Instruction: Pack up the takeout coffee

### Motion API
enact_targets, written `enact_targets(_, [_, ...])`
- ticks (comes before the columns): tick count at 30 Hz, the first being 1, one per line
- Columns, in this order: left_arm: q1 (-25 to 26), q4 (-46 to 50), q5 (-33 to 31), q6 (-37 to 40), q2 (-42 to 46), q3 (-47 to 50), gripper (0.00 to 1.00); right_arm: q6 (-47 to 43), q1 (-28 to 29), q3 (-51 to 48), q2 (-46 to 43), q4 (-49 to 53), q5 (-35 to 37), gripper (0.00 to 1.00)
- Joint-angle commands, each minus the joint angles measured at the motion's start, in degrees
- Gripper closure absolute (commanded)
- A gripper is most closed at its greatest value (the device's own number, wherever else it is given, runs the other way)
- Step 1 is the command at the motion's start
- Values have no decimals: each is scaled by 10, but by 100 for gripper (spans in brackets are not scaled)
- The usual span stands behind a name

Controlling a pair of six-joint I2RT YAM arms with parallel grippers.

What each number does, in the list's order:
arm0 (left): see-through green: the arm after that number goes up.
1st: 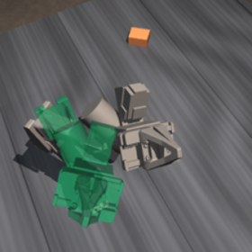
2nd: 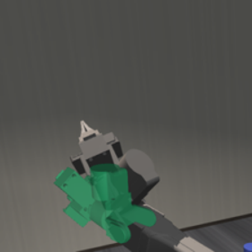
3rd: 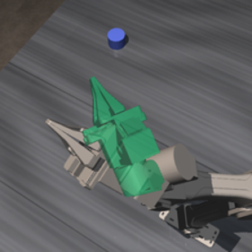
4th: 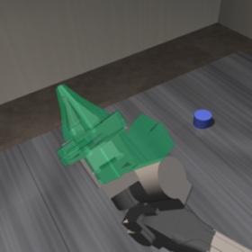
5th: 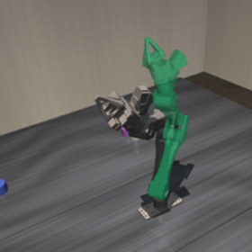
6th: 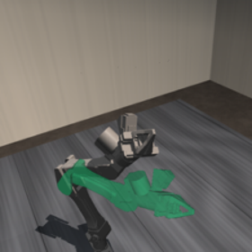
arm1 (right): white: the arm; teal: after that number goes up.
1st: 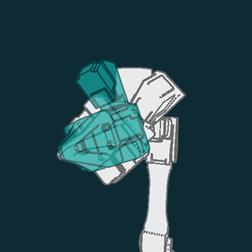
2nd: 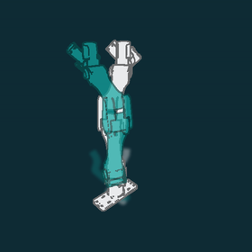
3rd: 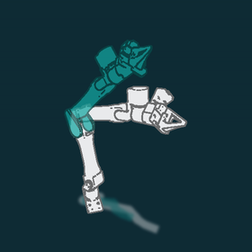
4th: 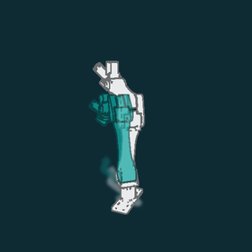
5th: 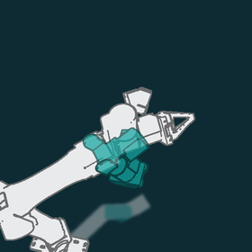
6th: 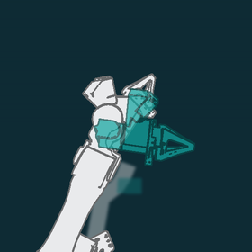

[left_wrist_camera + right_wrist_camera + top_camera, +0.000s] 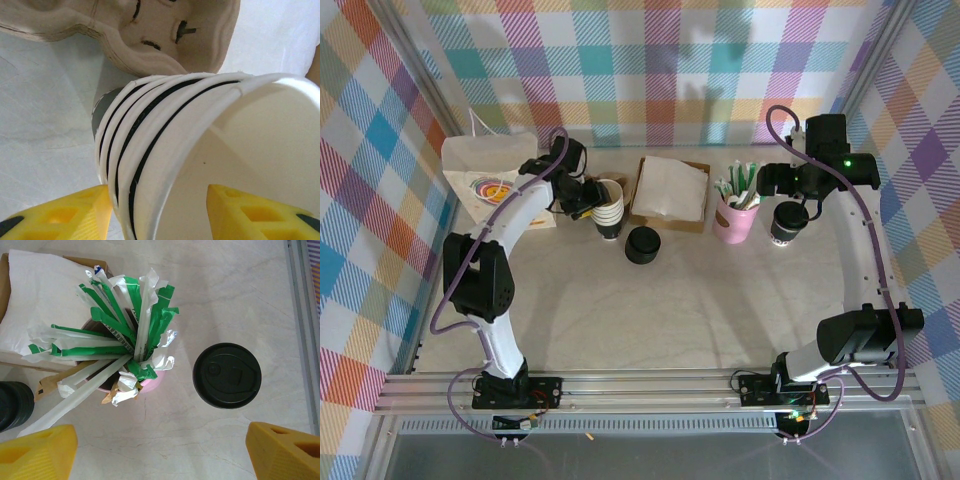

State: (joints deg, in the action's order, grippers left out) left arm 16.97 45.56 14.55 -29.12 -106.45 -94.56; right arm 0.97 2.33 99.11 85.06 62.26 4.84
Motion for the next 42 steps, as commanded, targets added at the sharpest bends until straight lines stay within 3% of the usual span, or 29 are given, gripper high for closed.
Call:
enact_targets(1, [9, 28, 22, 9, -11, -18, 47, -3, 4, 3, -2, 3, -14, 13])
enact_targets(19, [40, 38, 34, 3, -27, -44, 48, -11, 3, -4, -1, 0, -21, 13])
enact_targets(28, [40, 54, -1, 6, -13, -59, 37, -9, 6, 9, -1, 3, -27, 13])
enact_targets(42, [40, 93, -48, 31, 38, -86, 34, 1, 57, 78, -3, 26, 42, 15])
